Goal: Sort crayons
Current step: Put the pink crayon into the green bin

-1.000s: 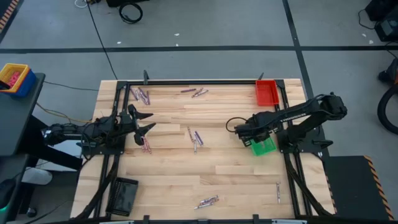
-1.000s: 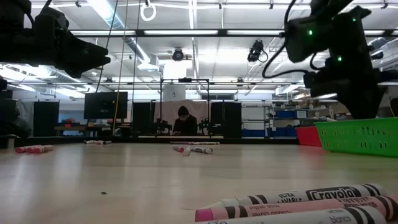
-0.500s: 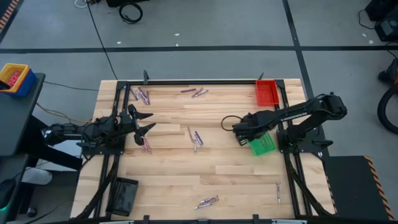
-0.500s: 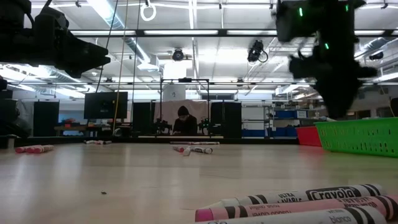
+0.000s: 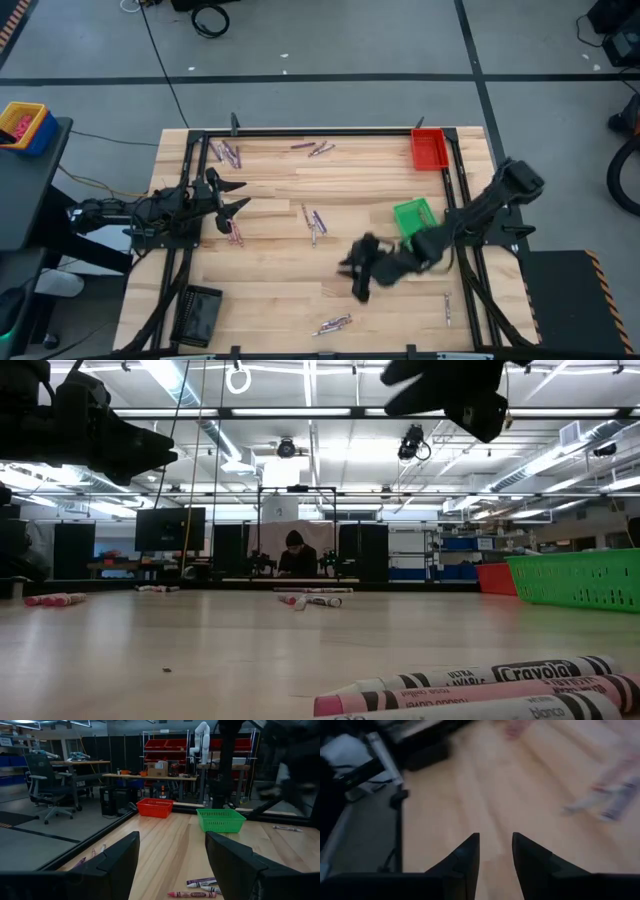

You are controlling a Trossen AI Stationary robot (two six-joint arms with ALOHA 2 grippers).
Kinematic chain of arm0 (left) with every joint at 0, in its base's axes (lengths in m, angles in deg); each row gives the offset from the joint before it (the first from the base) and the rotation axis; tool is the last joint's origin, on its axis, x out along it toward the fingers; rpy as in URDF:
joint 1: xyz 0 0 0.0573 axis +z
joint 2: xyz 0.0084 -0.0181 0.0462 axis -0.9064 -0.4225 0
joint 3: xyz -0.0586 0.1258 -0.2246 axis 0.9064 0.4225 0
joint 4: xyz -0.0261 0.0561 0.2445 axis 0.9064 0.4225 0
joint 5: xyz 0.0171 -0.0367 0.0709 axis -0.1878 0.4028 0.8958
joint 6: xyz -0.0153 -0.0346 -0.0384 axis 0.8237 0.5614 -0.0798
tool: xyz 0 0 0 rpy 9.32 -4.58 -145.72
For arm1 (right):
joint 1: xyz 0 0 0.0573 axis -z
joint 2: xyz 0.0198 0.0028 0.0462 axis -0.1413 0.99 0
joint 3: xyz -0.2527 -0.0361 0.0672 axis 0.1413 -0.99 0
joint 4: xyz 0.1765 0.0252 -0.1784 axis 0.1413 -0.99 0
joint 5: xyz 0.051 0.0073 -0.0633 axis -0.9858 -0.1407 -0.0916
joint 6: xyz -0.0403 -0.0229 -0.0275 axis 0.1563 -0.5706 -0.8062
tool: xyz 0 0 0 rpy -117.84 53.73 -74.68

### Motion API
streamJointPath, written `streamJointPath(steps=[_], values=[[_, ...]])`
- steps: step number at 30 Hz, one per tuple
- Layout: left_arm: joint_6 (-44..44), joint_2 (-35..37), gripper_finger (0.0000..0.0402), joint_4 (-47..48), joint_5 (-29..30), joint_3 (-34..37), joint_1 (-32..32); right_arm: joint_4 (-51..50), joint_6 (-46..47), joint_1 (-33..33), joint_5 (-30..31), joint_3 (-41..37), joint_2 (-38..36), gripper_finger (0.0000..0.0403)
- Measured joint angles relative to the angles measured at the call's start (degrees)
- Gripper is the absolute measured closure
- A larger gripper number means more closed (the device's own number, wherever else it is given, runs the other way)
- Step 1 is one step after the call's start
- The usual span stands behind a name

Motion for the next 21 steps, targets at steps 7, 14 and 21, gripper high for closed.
streamJointPath(steps=[7,14,21], values=[[-0.02,0.0,0.0162,0.0,0.02,0.0,0.0,3.37,-7.21,-7.75,3.28,8.34,12.45,0.0284],[-0.01,0.0,0.0162,0.0,0.0,0.0,-0.02,-5.7,-5.65,-12.41,0.62,12.81,18.36,0.0284],[0.0,0.0,0.0162,0.0,0.0,0.0,0.0,-4.87,-8.36,-13.9,1.11,12.81,23.41,0.0284]])
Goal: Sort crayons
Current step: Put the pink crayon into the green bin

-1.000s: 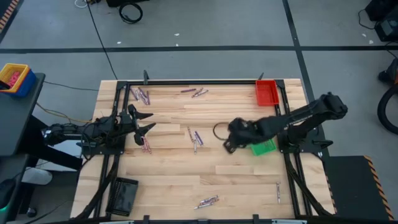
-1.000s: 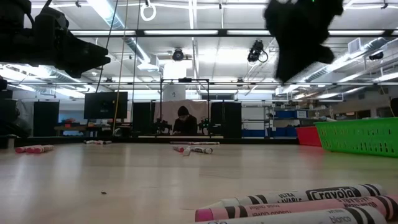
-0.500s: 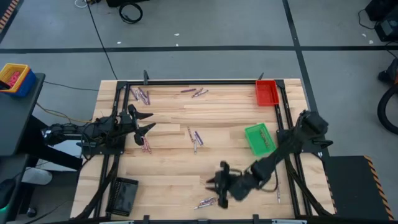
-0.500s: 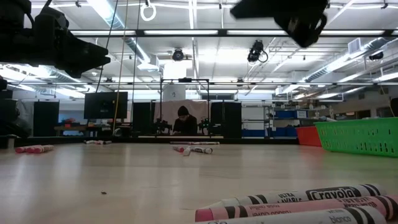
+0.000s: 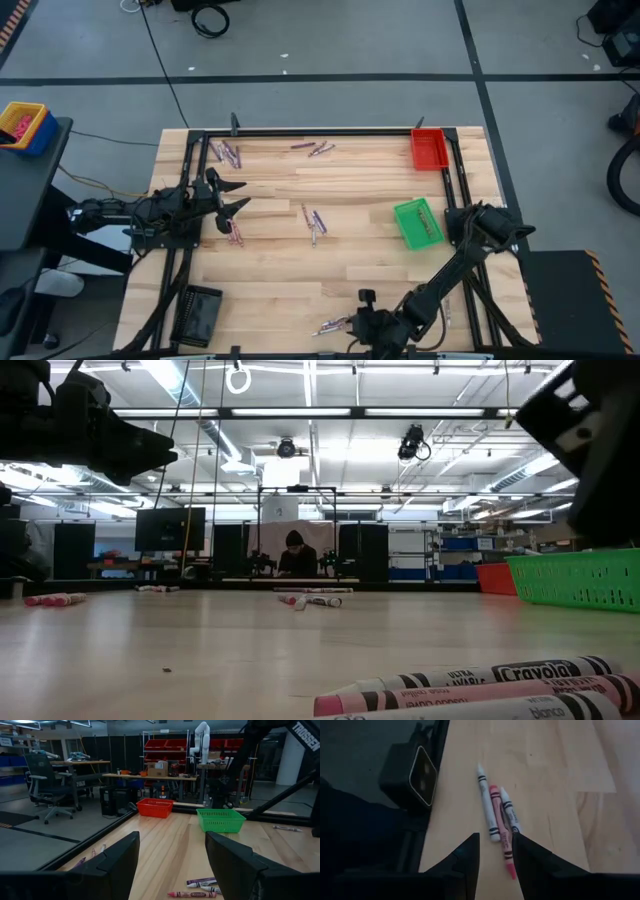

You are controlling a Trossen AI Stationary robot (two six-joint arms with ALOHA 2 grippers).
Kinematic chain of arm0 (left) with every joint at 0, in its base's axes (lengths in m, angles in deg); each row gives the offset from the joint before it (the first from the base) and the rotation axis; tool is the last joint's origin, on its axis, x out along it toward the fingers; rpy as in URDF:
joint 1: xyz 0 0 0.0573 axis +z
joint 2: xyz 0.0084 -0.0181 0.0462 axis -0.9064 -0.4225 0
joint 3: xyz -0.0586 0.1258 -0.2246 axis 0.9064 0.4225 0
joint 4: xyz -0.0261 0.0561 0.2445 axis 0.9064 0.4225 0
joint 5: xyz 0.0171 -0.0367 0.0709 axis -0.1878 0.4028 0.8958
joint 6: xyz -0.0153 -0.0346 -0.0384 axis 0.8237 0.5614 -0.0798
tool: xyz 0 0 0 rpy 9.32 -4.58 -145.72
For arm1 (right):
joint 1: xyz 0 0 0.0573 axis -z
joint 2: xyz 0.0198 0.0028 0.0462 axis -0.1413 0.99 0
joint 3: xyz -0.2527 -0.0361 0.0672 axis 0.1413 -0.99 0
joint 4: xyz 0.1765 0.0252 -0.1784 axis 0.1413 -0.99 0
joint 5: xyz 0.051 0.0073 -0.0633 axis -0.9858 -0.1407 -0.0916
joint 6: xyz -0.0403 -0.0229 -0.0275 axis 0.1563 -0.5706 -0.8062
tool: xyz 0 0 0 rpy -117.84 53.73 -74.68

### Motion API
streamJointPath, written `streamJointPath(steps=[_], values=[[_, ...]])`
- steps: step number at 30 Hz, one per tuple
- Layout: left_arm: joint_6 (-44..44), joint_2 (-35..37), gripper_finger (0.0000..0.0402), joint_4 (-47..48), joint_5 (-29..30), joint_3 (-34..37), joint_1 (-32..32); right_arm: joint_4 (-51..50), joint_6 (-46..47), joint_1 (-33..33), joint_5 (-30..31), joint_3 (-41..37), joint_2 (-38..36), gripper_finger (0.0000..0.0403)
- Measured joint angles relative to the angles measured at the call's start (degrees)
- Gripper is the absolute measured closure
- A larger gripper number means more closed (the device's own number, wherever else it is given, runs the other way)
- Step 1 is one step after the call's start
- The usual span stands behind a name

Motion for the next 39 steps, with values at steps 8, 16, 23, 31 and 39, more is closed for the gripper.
streamJointPath(steps=[8,16,23,31,39], values=[[0.0,0.0,0.0162,0.0,0.0,0.0,0.0,1.48,-0.06,1.4,-4.02,-0.02,3.67,0.0284],[-0.01,0.0,0.0162,0.0,0.01,0.0,-0.01,0.97,-0.14,1.63,-4.49,-0.02,3.92,0.0284],[-0.02,0.0,0.0162,0.0,0.0,0.0,-0.02,-0.9,-1.19,1.67,-4.2,0.09,3.87,0.029],[0.0,0.0,0.0162,0.01,0.0,0.0,-0.01,-1.76,-2.24,1.65,-4.75,0.09,3.77,0.0343],[-0.01,0.0,0.0162,0.01,0.0,0.0,-0.02,-4.77,-2.24,1.73,-8.79,0.17,2.68,0.0386]])
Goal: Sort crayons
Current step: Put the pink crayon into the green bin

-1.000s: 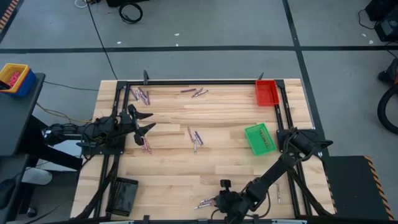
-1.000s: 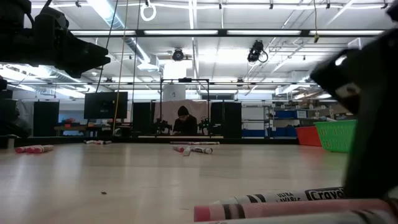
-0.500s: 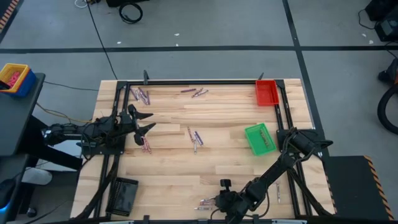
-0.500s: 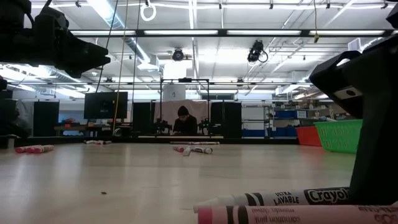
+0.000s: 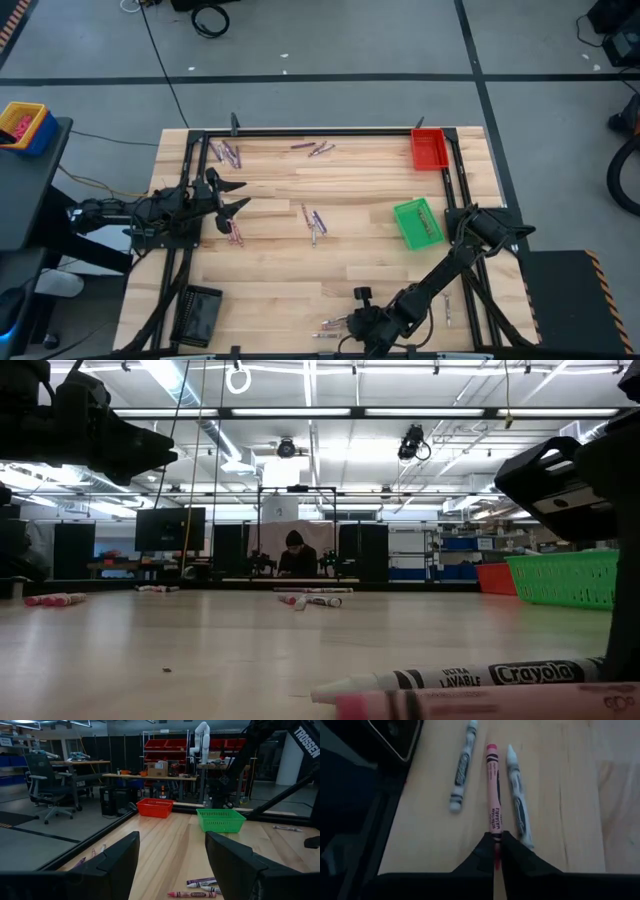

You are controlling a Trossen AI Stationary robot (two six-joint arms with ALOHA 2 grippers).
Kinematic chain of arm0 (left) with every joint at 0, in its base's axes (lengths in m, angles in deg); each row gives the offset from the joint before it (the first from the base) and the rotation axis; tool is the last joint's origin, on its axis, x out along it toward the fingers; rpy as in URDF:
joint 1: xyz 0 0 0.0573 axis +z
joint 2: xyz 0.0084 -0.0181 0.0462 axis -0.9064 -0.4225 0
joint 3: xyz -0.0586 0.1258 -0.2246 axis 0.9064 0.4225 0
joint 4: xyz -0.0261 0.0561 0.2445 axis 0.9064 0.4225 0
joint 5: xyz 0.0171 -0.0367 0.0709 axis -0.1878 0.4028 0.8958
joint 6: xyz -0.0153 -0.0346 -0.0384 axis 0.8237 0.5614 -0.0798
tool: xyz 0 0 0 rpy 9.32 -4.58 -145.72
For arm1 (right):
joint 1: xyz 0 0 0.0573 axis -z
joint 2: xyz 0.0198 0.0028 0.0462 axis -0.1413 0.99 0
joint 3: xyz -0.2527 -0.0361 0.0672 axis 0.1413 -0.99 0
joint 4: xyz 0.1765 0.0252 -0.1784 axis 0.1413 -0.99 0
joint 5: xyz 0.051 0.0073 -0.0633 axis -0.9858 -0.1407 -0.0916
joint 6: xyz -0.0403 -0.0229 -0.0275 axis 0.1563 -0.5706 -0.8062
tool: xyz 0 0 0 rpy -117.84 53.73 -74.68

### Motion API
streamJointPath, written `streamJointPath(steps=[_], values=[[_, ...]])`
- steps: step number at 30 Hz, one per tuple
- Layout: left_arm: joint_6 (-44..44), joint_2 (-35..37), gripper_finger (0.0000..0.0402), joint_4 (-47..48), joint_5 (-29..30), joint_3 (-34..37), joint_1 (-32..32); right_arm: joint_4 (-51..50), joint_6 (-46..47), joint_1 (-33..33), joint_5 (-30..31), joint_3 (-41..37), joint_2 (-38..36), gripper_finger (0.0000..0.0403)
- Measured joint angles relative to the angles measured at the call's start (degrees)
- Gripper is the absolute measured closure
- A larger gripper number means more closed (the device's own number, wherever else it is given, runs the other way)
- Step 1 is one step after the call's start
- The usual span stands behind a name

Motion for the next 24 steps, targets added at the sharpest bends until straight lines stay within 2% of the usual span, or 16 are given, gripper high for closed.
streamJointPath(steps=[4,13,16,24], values=[[0.01,0.0,0.0162,-0.01,0.02,0.0,0.02,-6.83,4.96,-0.23,-4.08,-0.21,-2.72,0.0375],[-0.01,0.0,0.0162,-0.01,0.0,0.0,0.0,-31.04,20.75,-2.55,-19.13,-0.3,-8.62,0.0369],[-0.01,0.0,0.0162,-0.01,0.02,0.0,0.02,-34.31,23.76,-3.45,-19.76,-0.32,-8.23,0.0368],[-0.01,-0.02,0.0162,0.06,0.02,0.0,0.02,-33.75,26.37,-3.68,-19.48,-0.48,-7.31,0.0338]])
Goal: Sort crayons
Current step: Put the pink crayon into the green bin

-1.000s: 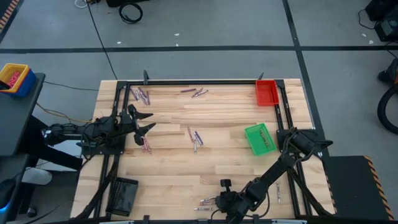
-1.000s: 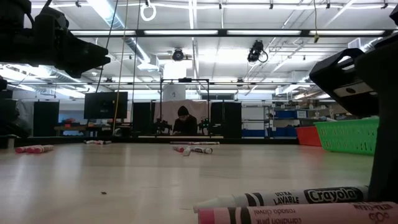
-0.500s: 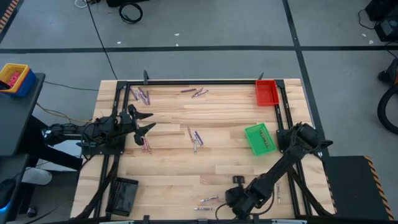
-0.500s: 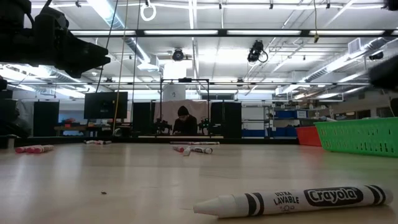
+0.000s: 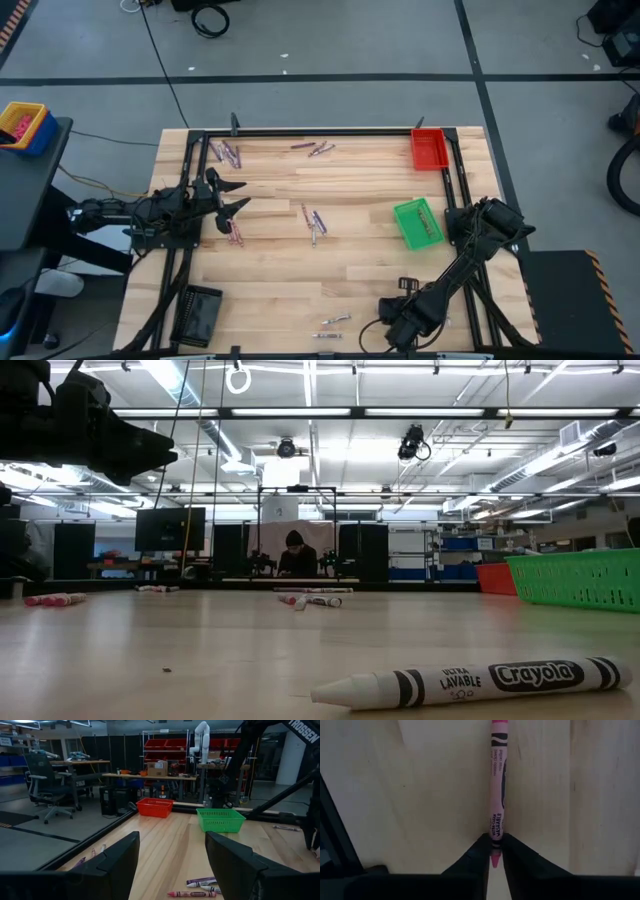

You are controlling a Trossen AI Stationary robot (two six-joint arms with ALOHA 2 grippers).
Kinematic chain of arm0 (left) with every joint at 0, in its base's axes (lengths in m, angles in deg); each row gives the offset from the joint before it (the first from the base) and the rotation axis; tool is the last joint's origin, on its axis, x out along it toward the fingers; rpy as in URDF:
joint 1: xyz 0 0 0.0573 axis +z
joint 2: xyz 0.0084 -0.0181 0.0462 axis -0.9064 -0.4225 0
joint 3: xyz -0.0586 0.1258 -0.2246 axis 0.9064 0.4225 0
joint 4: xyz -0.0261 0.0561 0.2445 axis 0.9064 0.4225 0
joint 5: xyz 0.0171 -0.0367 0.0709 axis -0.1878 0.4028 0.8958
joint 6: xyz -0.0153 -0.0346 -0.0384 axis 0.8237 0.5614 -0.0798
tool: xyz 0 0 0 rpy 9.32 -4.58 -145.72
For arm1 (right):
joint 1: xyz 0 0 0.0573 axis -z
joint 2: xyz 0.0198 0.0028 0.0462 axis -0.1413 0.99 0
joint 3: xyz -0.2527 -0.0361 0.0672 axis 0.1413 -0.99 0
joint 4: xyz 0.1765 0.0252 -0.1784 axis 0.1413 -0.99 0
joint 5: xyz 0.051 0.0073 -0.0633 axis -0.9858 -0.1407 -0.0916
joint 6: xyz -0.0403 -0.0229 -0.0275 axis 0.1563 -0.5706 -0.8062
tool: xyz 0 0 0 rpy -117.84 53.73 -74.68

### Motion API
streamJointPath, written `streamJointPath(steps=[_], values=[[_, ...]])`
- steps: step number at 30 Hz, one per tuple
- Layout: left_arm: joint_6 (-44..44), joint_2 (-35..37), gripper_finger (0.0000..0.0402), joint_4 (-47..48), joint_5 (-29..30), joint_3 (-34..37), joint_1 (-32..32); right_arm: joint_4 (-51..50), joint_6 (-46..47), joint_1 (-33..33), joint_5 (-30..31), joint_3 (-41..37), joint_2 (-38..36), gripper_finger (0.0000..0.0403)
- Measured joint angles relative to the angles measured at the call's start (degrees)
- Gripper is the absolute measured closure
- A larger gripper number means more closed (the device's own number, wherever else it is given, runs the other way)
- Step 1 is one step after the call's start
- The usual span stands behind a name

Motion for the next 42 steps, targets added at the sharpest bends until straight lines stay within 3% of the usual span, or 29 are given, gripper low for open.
streamJointPath(steps=[11,26,35,42], values=[[0.02,0.0,0.0162,-0.07,0.0,0.0,0.0,0.69,-0.1,1.71,2.12,0.0,0.0,0.0327],[0.02,0.02,0.0162,-0.07,0.0,0.0,0.0,0.05,1.06,2.01,5.71,0.0,-0.18,0.038],[0.0,0.0,0.0162,-0.06,0.0,0.0,-0.02,-22.47,7.94,8.82,11.51,1.01,-11.02,0.0373],[0.01,0.02,0.0162,-0.07,-0.01,0.0,0.0,-45.05,23.55,16.91,12.31,0.99,-22.94,0.0373]])
